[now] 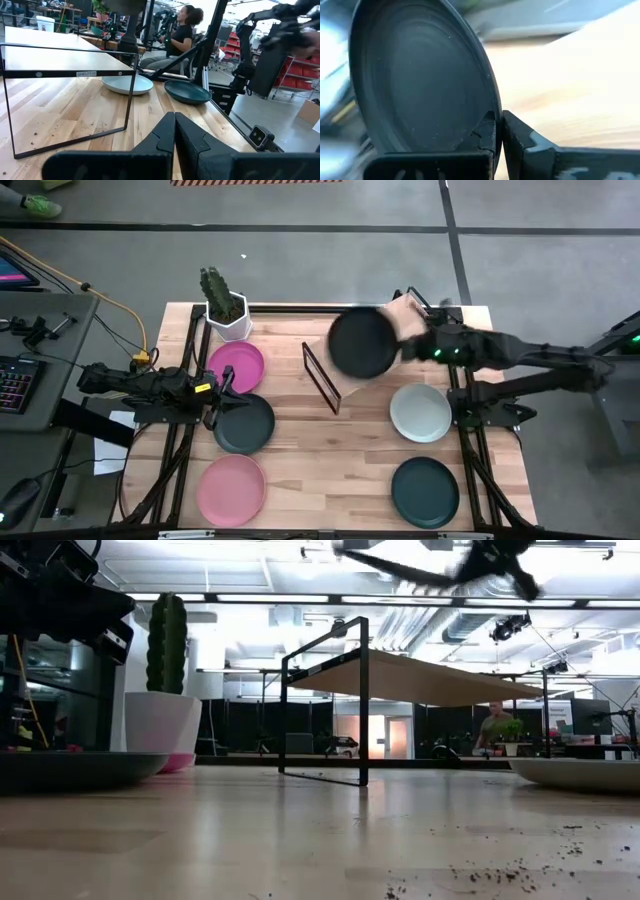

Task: Place and stack plates onto a shelf
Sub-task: Put the middle black plate on the shelf

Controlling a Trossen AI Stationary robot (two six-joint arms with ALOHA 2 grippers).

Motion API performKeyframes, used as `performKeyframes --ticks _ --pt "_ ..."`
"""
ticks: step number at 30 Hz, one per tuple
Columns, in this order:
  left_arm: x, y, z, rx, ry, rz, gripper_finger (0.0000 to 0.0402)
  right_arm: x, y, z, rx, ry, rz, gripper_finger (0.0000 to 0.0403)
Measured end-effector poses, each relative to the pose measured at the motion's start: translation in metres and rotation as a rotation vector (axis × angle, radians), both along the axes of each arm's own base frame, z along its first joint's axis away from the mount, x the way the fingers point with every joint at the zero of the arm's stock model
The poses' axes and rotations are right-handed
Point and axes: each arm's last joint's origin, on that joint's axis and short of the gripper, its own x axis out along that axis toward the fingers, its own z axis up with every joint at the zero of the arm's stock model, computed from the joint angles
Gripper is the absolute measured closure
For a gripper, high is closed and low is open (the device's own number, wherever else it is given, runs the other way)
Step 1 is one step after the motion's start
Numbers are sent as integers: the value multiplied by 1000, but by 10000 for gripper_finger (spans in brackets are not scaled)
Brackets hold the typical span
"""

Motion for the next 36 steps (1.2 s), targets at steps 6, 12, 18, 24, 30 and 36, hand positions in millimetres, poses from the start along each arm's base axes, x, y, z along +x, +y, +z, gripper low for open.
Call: performKeyframes --ticks 6,12,18,24,30,36 --pt "0 0 0 0 0 0 401 -46 -20 -14 86 126 -463 403" --pt "0 0 0 0 0 0 402 -49 -29 -18 110 174 -505 403" --pt "0 0 0 0 0 0 401 -42 -42 -31 182 222 -534 403" --pt "0 0 0 0 0 0 401 -48 -59 -38 291 223 -474 403" --pt "0 0 0 0 0 0 402 -62 -75 -41 399 223 -455 403" --pt "0 0 0 0 0 0 401 -71 -89 -44 487 200 -434 403"
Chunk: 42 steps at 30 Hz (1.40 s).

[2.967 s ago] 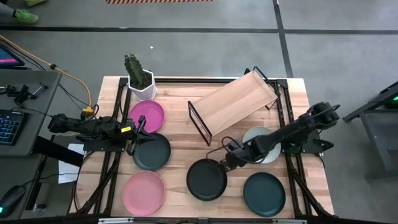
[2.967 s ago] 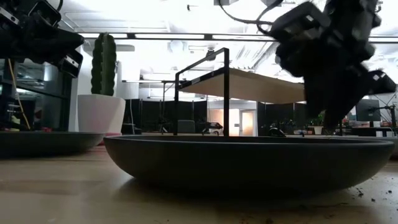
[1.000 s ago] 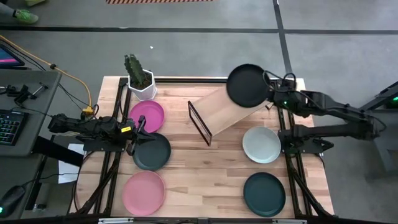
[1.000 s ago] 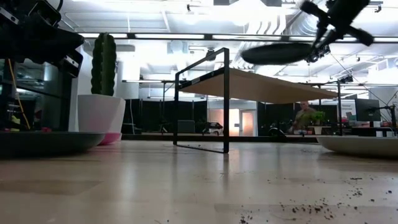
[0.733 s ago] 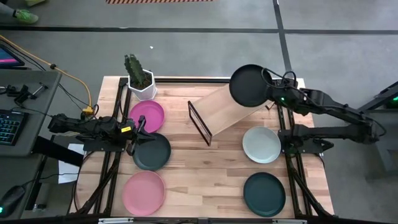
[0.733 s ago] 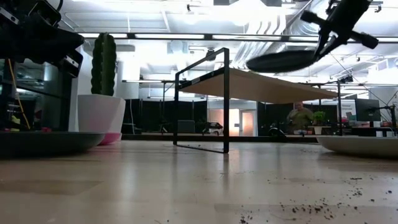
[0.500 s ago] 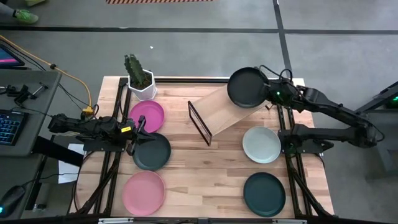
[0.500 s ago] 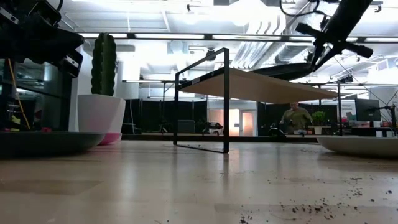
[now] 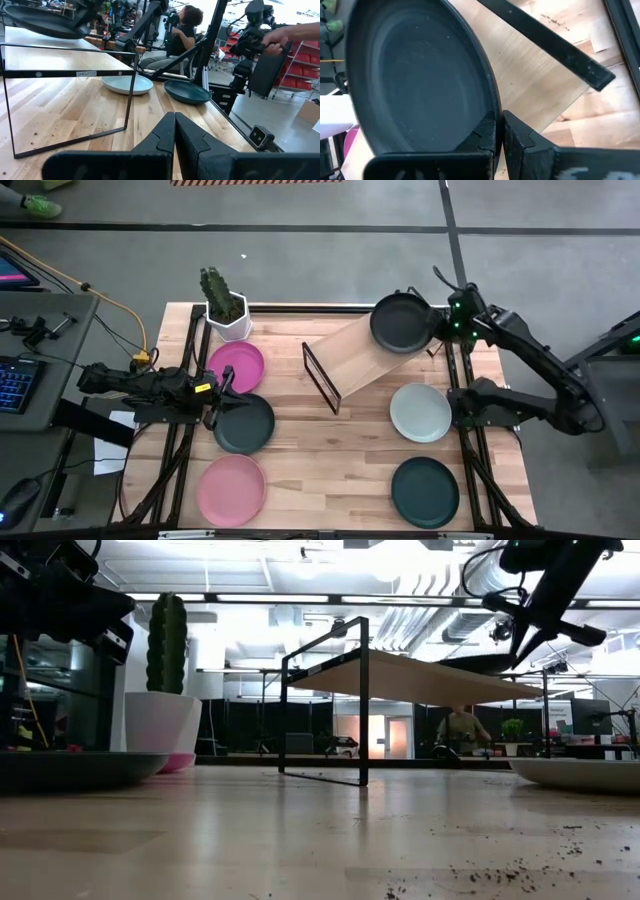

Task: Place and stack plates onto a shelf
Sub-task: Put the middle black plate on the shelf

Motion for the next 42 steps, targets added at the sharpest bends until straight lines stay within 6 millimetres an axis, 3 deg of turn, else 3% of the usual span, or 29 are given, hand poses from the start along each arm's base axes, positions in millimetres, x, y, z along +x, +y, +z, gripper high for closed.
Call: performKeyframes --ticks 14,42 --pt "0 0 0 0 0 0 401 4 -19 -15 94 54 23 403" --pt "0 0 0 0 0 0 402 4 -20 -15 81 80 6 402"
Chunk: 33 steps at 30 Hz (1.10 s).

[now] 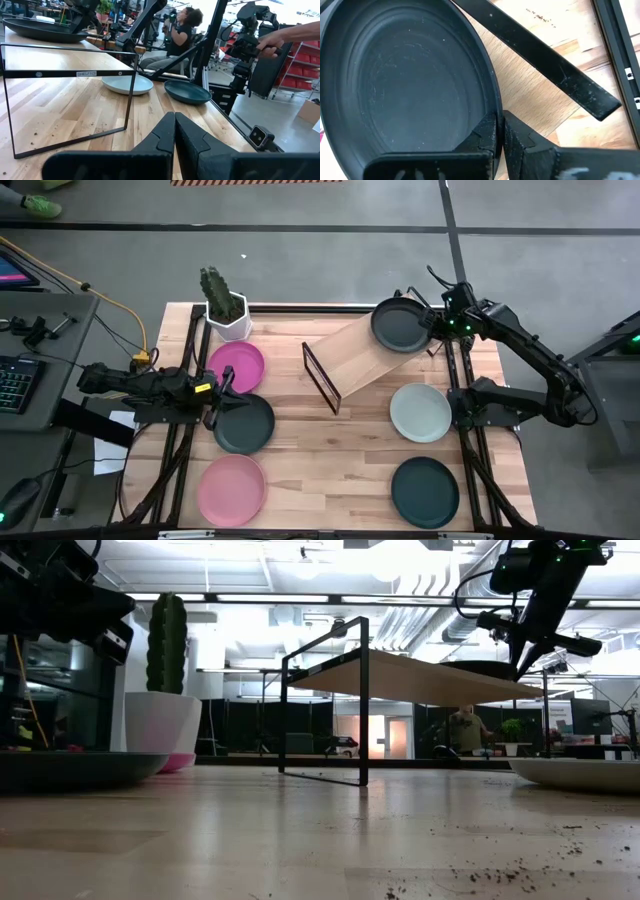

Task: Place and stack plates onto a shelf
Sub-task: Put the middle black plate on the shelf, then put the top pink plate on the shelf

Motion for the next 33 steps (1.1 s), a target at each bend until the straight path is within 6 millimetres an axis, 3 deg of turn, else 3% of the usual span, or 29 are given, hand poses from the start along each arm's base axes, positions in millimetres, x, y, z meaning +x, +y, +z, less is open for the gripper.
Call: performKeyframes --ticks 8,19,25,29,33 --pt "0 0 0 0 0 0 401 0 0 0 -1 10 17 382" --pt "0 0 0 0 0 0 402 -1 1 -1 1 19 20 214" --pt "0 0 0 0 0 0 401 -1 1 1 -14 11 29 161" --pt "0 0 0 0 0 0 402 -3 0 20 -87 -2 56 153" --pt "0 0 0 0 0 0 401 -8 3 55 -195 -24 101 153"
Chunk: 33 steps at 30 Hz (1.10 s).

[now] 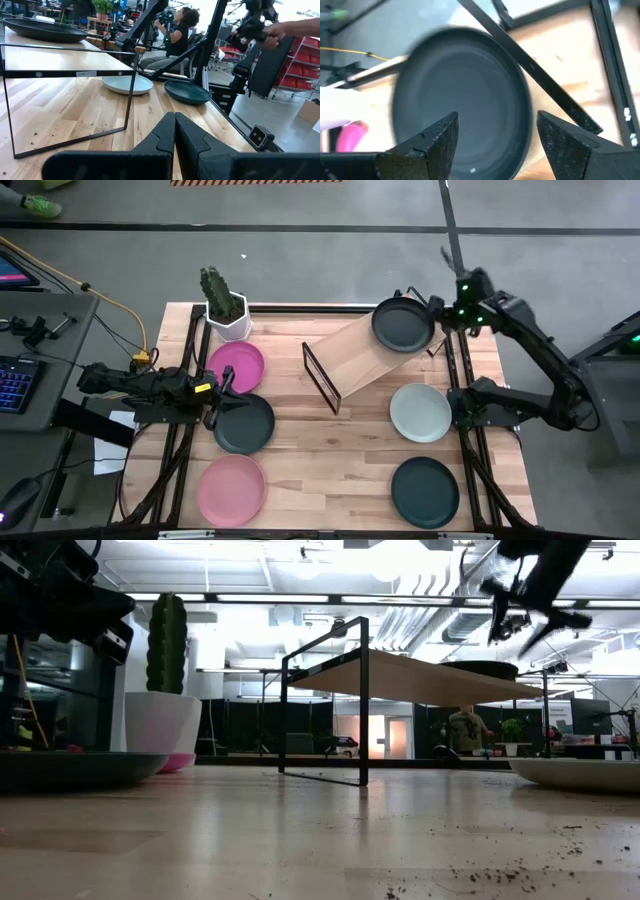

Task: Place and stack plates onto a shelf
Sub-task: Put the top pink plate on the shelf

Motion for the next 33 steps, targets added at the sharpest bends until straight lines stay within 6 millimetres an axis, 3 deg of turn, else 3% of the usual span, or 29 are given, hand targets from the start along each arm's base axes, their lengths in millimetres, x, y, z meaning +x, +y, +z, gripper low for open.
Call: performKeyframes --ticks 7,10,15,20,23,28,33 --pt "0 0 0 0 0 -1 401 -7 33 68 -196 -87 248 153" --pt "0 0 0 0 0 0 401 -9 57 83 -251 -169 390 153" --pt "0 0 0 0 0 0 401 -19 90 85 -299 -244 506 153" --pt "0 0 0 0 0 -1 401 -20 104 70 -360 -405 538 153" --pt "0 0 0 0 0 0 401 0 105 57 -423 -601 597 153" --pt "0 0 0 0 0 0 402 52 114 42 -555 -949 718 153" --pt "0 0 0 -1 -2 0 402 102 136 30 -526 -961 883 153"
